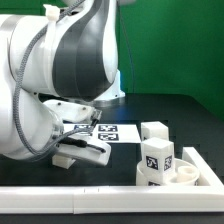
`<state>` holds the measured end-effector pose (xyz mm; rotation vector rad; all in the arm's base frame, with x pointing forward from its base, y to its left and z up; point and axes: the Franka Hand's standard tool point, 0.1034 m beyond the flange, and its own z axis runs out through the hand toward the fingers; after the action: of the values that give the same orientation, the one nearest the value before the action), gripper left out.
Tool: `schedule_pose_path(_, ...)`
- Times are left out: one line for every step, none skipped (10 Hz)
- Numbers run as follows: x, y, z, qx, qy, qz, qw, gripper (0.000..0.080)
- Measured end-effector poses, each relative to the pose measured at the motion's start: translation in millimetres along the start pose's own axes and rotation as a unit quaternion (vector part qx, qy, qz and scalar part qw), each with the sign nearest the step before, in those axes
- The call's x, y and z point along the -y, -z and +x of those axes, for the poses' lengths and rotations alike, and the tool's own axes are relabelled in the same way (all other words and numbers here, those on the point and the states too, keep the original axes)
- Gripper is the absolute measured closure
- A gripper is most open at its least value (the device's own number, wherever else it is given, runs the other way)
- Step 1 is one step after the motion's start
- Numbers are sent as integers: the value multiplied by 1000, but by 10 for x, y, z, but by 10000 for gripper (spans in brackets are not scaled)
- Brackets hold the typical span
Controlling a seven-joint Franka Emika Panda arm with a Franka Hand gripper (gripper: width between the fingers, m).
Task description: Assemble stool
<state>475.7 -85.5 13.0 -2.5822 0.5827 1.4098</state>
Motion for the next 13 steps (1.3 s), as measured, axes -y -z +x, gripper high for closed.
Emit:
schedule_pose_path(0,-1,0,0,0,0,1000,163)
schedule_pose_path(0,-2,1,0,0,0,1000,333)
schedule_pose_path(0,0,-4,1,0,0,1000,479)
schedule_pose_path(12,37,-14,-4,2,-4,1000,479)
schedule_pose_path(71,160,-96,-17,9,-7,1000,478)
schedule_pose_path(104,323,-264,-19,19,-18,999,478)
schedule_pose_path(171,551,-378,-45,33,-31,998,478)
schedule_pose_path(274,810,-512,-94,52,-44,993,478)
schedule_pose_path(319,869,-569,-121,57,-43,990,478)
schedule_pose_path(330,877,-493,-155,59,-39,985,478)
schedule_pose_path(357,914,-473,-192,62,-35,979,477)
schedule_pose_path(390,955,-488,-222,61,-38,972,477)
schedule_pose_path(559,1095,-570,-278,70,-59,956,476)
